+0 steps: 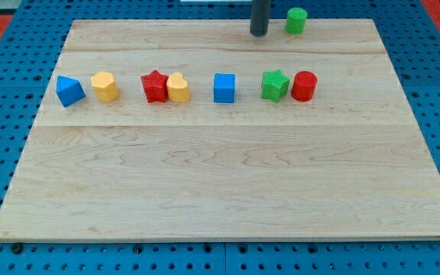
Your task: Put the green circle at the top of red circle
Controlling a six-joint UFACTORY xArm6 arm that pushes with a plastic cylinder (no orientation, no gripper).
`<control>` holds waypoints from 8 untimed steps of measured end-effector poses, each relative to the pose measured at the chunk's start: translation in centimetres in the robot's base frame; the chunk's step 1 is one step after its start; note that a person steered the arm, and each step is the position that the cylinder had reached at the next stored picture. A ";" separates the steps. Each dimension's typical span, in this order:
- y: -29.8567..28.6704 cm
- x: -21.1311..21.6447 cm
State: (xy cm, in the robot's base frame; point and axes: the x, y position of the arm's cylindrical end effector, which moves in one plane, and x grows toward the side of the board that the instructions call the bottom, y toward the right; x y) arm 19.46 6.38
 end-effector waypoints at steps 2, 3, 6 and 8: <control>3.5 -0.3; 7.9 0.3; 16.5 -0.1; 11.1 0.2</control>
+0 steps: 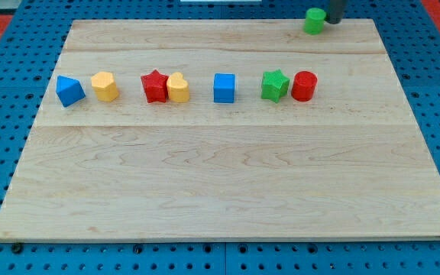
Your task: Put the green circle at the top of red circle
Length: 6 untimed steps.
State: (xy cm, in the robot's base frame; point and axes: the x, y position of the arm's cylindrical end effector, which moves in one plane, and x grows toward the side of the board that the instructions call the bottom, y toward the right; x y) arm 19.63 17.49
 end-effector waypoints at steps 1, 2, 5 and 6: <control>-8.2 5.8; -10.1 8.8; -8.2 0.7; -6.5 0.8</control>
